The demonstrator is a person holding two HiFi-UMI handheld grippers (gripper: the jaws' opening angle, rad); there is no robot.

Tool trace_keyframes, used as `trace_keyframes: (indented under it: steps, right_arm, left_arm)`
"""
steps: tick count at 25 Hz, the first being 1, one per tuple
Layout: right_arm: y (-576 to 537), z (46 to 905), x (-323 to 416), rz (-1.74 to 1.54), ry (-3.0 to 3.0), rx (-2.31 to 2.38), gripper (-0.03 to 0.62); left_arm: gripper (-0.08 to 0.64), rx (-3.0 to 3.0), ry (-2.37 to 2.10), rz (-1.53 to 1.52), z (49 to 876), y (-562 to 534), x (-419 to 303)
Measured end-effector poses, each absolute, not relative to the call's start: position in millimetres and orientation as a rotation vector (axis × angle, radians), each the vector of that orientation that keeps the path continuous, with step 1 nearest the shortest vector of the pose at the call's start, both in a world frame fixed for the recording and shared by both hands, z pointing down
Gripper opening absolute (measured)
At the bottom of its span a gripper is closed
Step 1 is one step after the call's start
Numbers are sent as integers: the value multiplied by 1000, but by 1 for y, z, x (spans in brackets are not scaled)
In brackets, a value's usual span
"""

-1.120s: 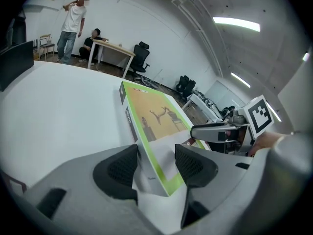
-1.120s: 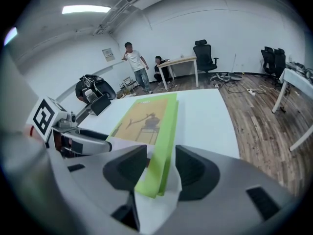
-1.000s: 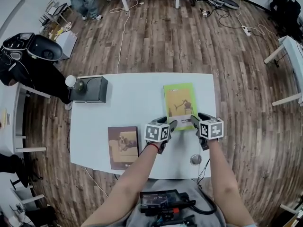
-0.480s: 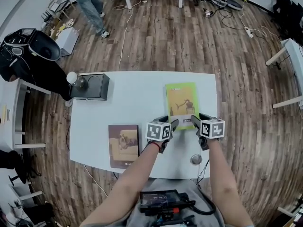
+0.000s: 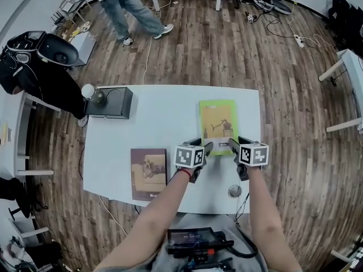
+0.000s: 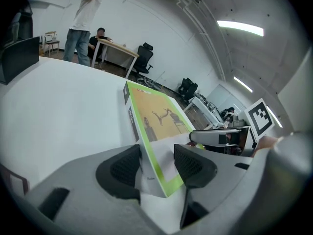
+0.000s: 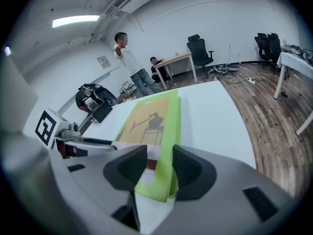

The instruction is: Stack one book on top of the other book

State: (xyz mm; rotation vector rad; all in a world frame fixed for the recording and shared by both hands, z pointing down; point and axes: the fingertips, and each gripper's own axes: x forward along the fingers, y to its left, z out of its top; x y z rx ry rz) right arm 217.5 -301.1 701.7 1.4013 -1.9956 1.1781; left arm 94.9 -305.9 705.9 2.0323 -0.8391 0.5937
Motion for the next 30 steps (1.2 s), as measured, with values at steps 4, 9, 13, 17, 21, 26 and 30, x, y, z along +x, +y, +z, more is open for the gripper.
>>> trace_keyframes:
  steps: [4, 9, 13, 17, 21, 26, 30]
  right_arm:
    - [-301, 694, 215, 1167, -2015, 1417, 163]
    - [-299, 683, 207, 1131, -2039, 1413, 164]
    - [-294, 662, 191, 1086, -2086, 1403, 163]
    - [-287, 645, 161, 1058, -2146, 1350, 163]
    - [-278, 633, 128, 1029, -2196, 1311, 163]
    - [-259, 615, 90, 1029, -2247, 1279, 163]
    - [-241, 607, 52, 1035, -2280, 1218, 163]
  left_arm:
    - [225, 2043, -852, 558, 698, -307, 92]
    - [224, 2053, -878, 538, 687, -305, 84]
    - [224, 2047, -898, 484, 671, -297, 69]
    - [224, 2019, -931, 435, 657, -283, 40]
    - [224, 2027, -981, 415, 647, -270, 9]
    - [224, 2020, -1005, 404, 629, -249, -29]
    - [224, 2016, -1015, 405, 621, -230, -66]
